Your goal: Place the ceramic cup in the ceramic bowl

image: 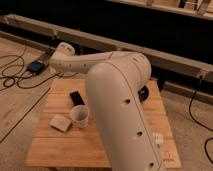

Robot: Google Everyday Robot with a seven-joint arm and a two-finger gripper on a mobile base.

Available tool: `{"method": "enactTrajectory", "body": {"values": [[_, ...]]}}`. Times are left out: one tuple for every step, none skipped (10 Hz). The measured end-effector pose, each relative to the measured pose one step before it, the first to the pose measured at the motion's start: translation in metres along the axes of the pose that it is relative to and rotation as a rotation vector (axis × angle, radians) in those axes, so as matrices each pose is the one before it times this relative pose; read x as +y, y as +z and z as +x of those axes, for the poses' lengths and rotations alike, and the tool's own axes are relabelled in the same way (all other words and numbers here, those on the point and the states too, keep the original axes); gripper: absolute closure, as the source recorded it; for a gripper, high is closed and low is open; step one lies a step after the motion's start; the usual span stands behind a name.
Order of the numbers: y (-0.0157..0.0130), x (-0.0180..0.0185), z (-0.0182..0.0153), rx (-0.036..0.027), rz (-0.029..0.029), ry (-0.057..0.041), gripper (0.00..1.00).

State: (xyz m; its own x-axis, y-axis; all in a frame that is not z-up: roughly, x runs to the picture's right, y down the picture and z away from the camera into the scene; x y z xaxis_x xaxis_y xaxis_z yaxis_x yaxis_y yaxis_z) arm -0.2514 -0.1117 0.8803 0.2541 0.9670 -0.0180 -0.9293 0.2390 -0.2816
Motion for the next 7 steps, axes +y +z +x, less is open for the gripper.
{"method": "enactTrajectory", "body": {"values": [[0.00002,0.0,0.00004,0.00005,0.00002,-0.00002,0.2],[0.0,-0.00001,0.0,0.0,0.00002,0.0,0.2],[-0.00004,-0.00011,0.00021,0.00008,0.00111,-0.00175,0.2],[-0.00199,-0.00176,0.00079,-0.00057,0.00744,-0.00985,0.2],[-0.00649,-0.00402,0.0013,-0.00348,0.01543,-0.01685,0.2],[-0.00795,-0.00445,0.00668,0.00203,0.01719,-0.01974,0.2],[-0.01178,-0.00314,0.00916,0.00114,0.01526,-0.01988,0.2]]}}
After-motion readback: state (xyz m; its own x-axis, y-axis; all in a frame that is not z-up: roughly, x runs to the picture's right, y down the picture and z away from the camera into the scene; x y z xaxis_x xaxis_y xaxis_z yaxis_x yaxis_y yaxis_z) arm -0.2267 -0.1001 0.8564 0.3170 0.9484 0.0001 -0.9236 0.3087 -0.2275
